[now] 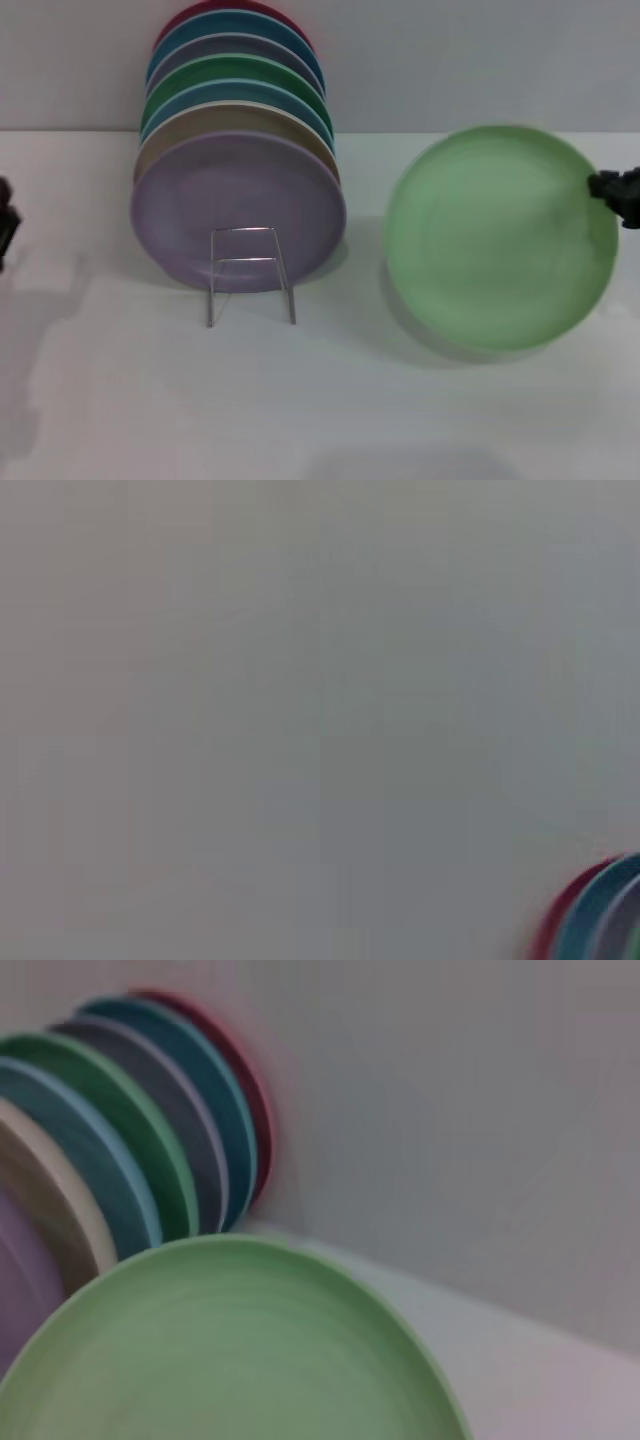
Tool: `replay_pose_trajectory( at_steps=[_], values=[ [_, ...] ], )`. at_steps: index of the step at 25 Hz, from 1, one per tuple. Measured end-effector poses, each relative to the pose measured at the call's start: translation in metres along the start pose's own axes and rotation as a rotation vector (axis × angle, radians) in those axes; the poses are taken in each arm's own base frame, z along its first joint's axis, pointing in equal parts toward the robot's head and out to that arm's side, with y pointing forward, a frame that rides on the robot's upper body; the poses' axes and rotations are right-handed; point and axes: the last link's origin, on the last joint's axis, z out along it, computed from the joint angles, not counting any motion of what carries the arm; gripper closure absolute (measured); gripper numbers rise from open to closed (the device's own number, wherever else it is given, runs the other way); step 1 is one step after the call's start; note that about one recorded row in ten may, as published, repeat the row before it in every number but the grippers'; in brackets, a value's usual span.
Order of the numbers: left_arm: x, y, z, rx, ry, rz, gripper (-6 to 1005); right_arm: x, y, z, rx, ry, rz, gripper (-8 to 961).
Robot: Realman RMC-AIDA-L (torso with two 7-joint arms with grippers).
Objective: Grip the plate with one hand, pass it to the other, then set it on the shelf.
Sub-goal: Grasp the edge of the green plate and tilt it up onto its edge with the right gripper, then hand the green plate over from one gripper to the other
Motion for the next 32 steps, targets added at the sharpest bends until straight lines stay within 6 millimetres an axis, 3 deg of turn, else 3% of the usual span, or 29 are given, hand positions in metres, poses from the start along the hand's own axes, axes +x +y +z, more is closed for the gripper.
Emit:
replay_pose_trajectory(
  at_steps=[2,7,10,11,12,17,20,21,22,30,32],
  values=[
    [0.017,0.019,0.015,-0.127,0.069,-0.067,214,0.008,-0.004,0.0,0.004,-0.024,-0.005,937],
    [0.041,0.029,0.042,-0.291,0.075,-0.068,214,0.022,-0.013,0.002,-0.002,-0.075,-0.001,937],
    [0.071,0.034,0.063,-0.348,0.003,0.005,214,0.026,-0.016,0.003,-0.003,-0.081,-0.001,937],
    [0.071,0.034,0.063,-0.348,0.003,0.005,214,0.027,-0.016,0.003,-0.002,-0.081,-0.004,937],
    [0.09,0.037,0.075,-0.367,-0.058,0.04,214,0.027,-0.017,0.003,-0.001,-0.081,-0.008,937],
    [0.113,0.04,0.086,-0.395,-0.121,0.064,214,0.028,-0.018,0.001,0.002,-0.096,-0.035,937],
    [0.149,0.049,0.095,-0.436,-0.171,0.102,214,0.027,-0.018,0.0,-0.003,-0.128,-0.037,937],
    [0.149,0.049,0.095,-0.436,-0.171,0.102,214,0.027,-0.018,0.0,-0.003,-0.128,-0.037,937],
    [0.165,0.055,0.098,-0.443,-0.234,0.144,214,0.027,-0.02,-0.001,-0.001,-0.137,-0.036,937],
    [0.205,0.075,0.104,-0.523,-0.322,0.249,214,0.024,-0.02,0.0,-0.003,-0.145,-0.061,936],
    [0.207,0.076,0.103,-0.545,-0.33,0.254,214,0.024,-0.02,0.0,-0.003,-0.147,-0.064,936]
  ],
)
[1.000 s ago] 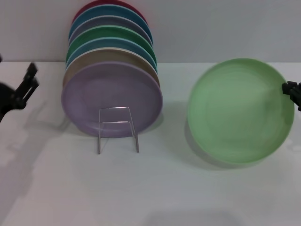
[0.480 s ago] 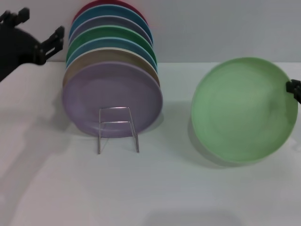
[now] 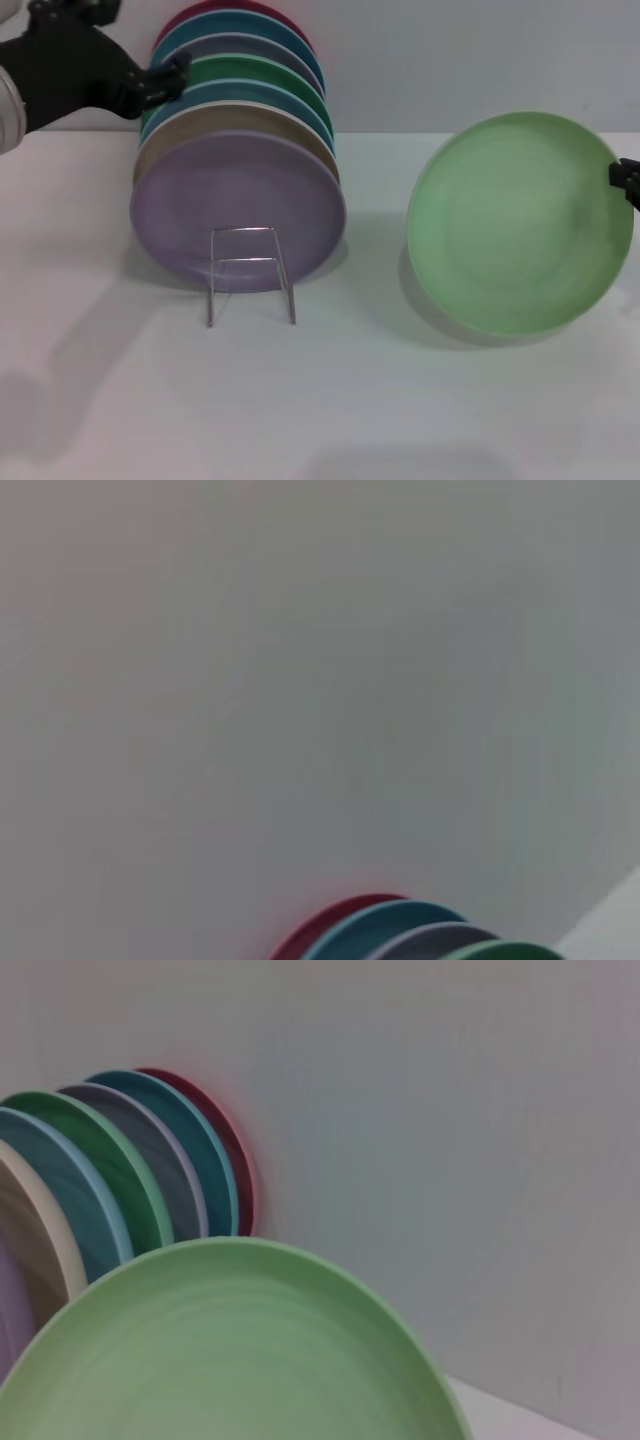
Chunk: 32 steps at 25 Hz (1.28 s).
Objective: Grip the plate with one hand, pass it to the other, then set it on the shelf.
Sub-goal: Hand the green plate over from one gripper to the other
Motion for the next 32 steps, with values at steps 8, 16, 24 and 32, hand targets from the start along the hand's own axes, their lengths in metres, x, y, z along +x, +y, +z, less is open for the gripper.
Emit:
replay_pose_trajectory(
  at_steps=[8,16,24,32],
  values=[
    [0.013,0.004,-0.007,-0.153,-0.011,0.014,214,0.001,0.003,-0.006,-0.012,-0.047,-0.059,936],
    [0.017,0.012,-0.01,-0.212,0.014,-0.007,213,0.006,0.004,-0.009,-0.009,-0.061,-0.136,937],
    [0.027,0.031,-0.01,-0.35,0.035,-0.052,213,0.01,0.009,-0.01,-0.025,-0.102,-0.211,937],
    [0.03,0.062,0.002,-0.481,0.032,-0.065,212,0.008,0.015,-0.009,-0.055,-0.122,-0.241,937]
  ],
)
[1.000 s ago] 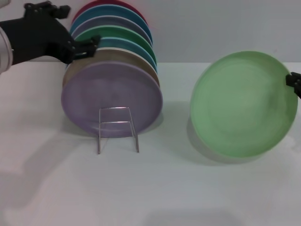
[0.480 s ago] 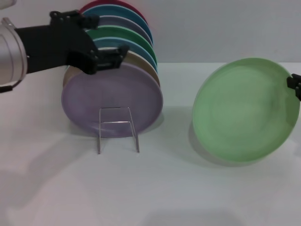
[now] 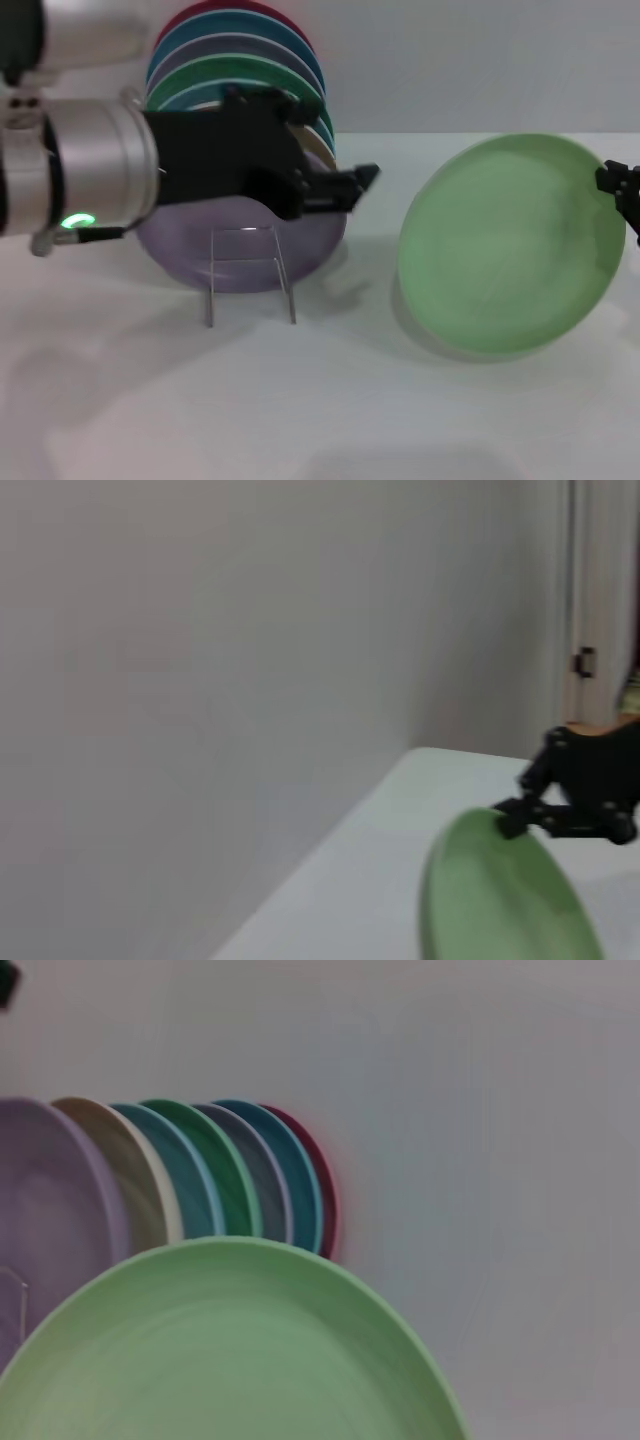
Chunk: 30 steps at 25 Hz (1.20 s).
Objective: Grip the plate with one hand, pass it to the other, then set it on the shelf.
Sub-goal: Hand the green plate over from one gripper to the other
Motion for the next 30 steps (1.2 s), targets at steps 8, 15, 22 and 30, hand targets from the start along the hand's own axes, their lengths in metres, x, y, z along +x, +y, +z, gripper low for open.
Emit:
replay_pose_trajectory(
  at_steps=[8,15,22,30],
  values=[
    [0.0,0.008,0.022,-0.069,-0.014,-0.019,209,-0.005,0.002,-0.001,-0.025,-0.012,-0.029,936],
    [-0.004,0.012,0.039,-0.084,-0.01,-0.036,208,-0.008,0.003,-0.001,-0.034,-0.018,-0.055,936],
    [-0.005,0.019,0.059,-0.093,0.005,-0.048,207,-0.008,0.003,-0.002,-0.035,-0.018,-0.063,937],
    [-0.004,0.017,0.082,-0.101,-0.004,-0.043,206,-0.009,0.004,-0.001,-0.039,-0.021,-0.071,937]
  ],
)
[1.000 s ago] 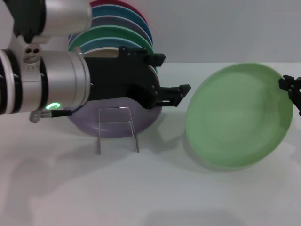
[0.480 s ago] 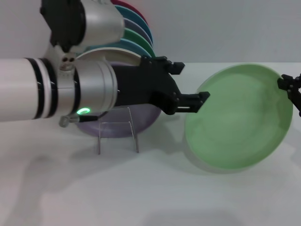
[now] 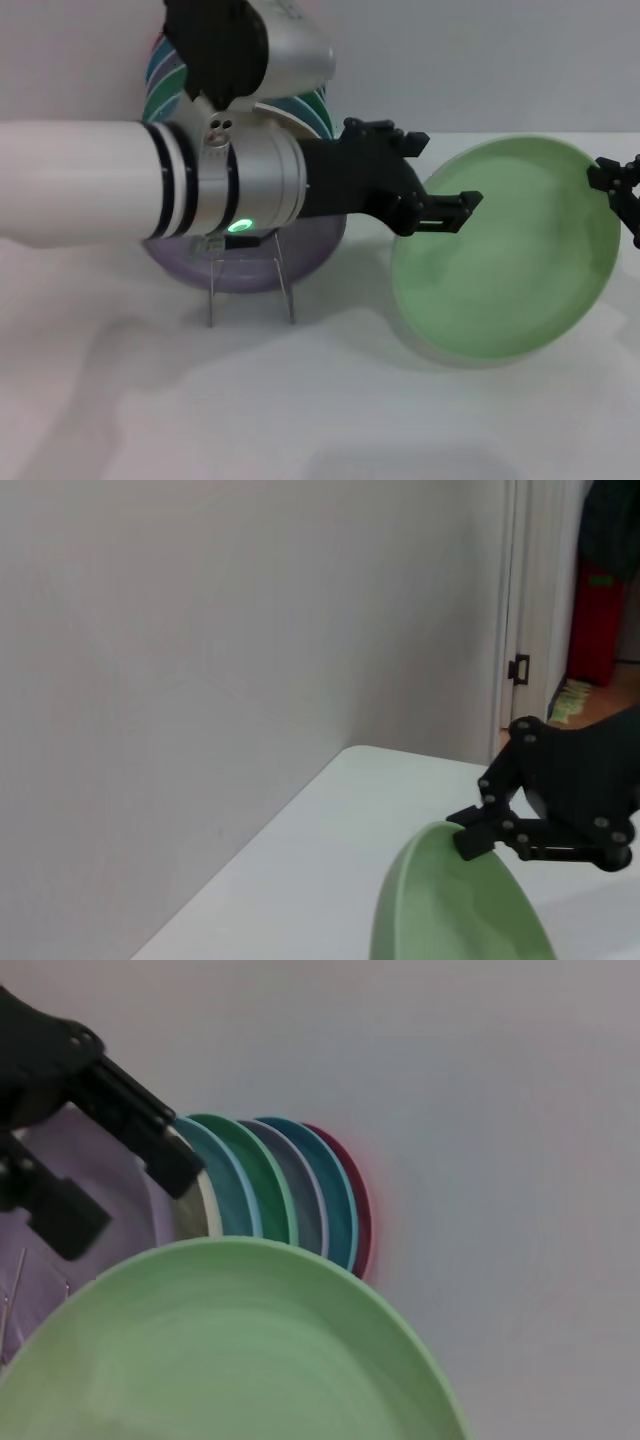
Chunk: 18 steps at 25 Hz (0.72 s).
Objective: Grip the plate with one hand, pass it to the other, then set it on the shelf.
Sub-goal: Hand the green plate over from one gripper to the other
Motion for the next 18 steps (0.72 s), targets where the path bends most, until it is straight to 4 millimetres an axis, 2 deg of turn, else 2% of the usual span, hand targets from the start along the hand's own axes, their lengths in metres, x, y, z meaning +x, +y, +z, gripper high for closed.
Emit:
replay_pose_trajectory(
  at_steps=[6,18],
  values=[
    [0.003,0.0,0.014,-0.003,-0.005,0.023,207,0.0,0.001,0.001,-0.006,-0.001,-0.003,938],
    [0.006,-0.005,0.026,0.023,-0.017,0.079,210,-0.001,0.004,0.002,-0.021,-0.007,0.0,936]
  ],
)
